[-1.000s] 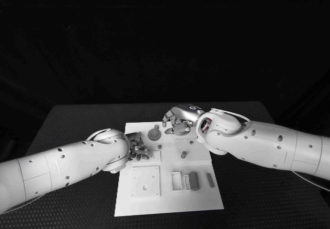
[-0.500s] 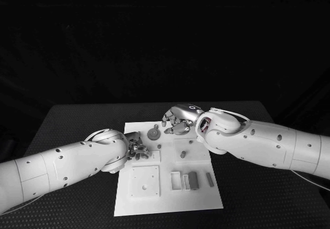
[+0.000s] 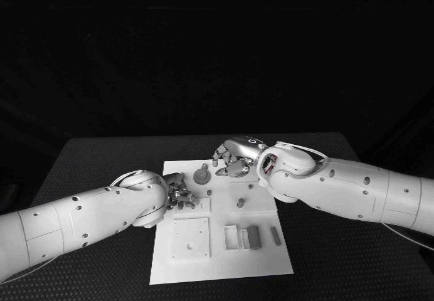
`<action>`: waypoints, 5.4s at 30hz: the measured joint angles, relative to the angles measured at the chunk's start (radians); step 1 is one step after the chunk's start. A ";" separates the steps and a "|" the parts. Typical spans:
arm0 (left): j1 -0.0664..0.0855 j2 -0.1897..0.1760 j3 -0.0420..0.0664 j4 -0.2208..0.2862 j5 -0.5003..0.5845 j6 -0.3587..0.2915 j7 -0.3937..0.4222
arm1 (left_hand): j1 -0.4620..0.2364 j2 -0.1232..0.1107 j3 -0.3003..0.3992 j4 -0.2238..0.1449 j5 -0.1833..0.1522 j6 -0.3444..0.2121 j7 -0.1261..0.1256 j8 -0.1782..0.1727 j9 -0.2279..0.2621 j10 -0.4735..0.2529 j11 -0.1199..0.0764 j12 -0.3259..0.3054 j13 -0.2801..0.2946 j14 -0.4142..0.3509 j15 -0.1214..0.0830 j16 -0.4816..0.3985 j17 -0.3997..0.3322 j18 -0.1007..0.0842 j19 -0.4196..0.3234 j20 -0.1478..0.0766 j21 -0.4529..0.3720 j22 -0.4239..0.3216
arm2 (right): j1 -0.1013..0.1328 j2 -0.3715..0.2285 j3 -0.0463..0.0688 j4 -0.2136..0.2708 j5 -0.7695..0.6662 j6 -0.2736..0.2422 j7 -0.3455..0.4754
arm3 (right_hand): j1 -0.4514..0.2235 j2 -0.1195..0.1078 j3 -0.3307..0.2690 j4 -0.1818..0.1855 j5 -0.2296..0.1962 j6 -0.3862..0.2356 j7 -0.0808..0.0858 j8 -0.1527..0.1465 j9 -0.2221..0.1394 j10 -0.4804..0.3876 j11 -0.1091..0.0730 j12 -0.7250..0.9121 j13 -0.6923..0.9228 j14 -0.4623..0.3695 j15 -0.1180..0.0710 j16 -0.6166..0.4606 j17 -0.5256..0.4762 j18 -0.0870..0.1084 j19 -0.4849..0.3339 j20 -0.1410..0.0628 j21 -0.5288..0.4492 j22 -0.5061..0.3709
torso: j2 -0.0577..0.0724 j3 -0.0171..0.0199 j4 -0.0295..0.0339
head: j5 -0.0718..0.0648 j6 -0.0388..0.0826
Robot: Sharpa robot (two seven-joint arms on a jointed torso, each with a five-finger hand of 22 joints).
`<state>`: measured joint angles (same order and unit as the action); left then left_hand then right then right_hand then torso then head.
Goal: Assemble the parts on the task board
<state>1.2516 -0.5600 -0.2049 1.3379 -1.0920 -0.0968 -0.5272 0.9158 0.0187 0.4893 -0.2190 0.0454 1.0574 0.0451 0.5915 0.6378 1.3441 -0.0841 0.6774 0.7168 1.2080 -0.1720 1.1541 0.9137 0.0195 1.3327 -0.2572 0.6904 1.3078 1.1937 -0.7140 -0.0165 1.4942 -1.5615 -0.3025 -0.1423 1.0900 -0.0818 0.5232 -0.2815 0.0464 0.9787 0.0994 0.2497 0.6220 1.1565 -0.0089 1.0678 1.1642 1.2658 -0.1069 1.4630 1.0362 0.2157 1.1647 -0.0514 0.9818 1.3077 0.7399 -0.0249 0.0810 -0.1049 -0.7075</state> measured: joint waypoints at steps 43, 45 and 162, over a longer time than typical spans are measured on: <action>-0.013 0.007 0.003 0.001 -0.070 -0.008 0.013 | 0.000 0.000 0.000 -0.003 -0.003 0.003 -0.003 -0.002 0.008 0.000 -0.004 0.004 -0.003 0.003 -0.003 0.007 -0.009 0.000 -0.001 -0.005 0.008 0.000 | 0.000 -0.002 0.000 0.000 0.000 0.004 -0.001 | -0.004 -0.004 0.003 0.003 0.000 0.002 -0.002 0.000 0.000 0.000 0.000 0.000 0.000 0.000 0.000 0.000 0.000 0.000 0.004 0.000 0.000 0.000 | 0.000 0.0002 -0.0007 | -0.002 0.000; -0.014 0.007 0.002 0.001 -0.073 -0.009 0.013 | 0.000 0.000 0.000 -0.003 0.000 0.003 -0.003 -0.002 0.008 0.000 -0.004 0.004 -0.003 0.003 -0.003 0.010 -0.009 0.000 -0.001 -0.005 0.008 0.000 | 0.000 -0.002 0.000 0.000 0.000 0.004 -0.001 | -0.004 -0.004 0.003 0.003 0.000 0.002 -0.002 0.000 0.000 0.000 0.000 0.000 0.000 0.000 0.000 0.000 0.000 0.000 0.004 0.000 0.000 0.000 | 0.000 0.0002 -0.0006 | -0.002 0.000; -0.023 -0.006 0.002 0.002 -0.083 -0.025 0.017 | -0.045 -0.071 0.000 -0.013 0.001 0.068 -0.040 -0.031 0.077 -0.006 -0.016 0.065 -0.044 -0.021 -0.023 0.104 -0.117 0.004 -0.005 -0.015 0.046 0.000 | 0.000 -0.002 0.000 -0.002 0.001 0.015 -0.001 | -0.004 -0.004 0.003 0.003 0.000 0.002 0.002 -0.004 0.000 0.000 0.000 0.000 0.000 0.000 0.001 -0.004 -0.004 0.000 0.004 0.000 0.000 0.000 | 0.000 0.0012 -0.0010 | -0.005 0.000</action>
<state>1.2290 -0.5661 -0.2026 1.3396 -1.1754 -0.1213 -0.5106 0.8707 -0.0528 0.4888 -0.2322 0.0464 1.1249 0.0047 0.5605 0.7146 1.3379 -0.1001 0.7425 0.6732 1.1875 -0.1946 1.2581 0.7970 0.0236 1.3275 -0.2726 0.7368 1.3074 1.1936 -0.7158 -0.0163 1.4921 -1.5600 -0.2880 -0.1435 1.0861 -0.0857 0.5259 -0.2786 0.0464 0.9811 0.1018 0.2459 0.6221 1.1565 -0.0089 1.0678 1.1642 1.2662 -0.1060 1.4589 1.0323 0.2157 1.1684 -0.0512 0.9818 1.3078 0.7402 -0.0237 0.0801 -0.1095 -0.7075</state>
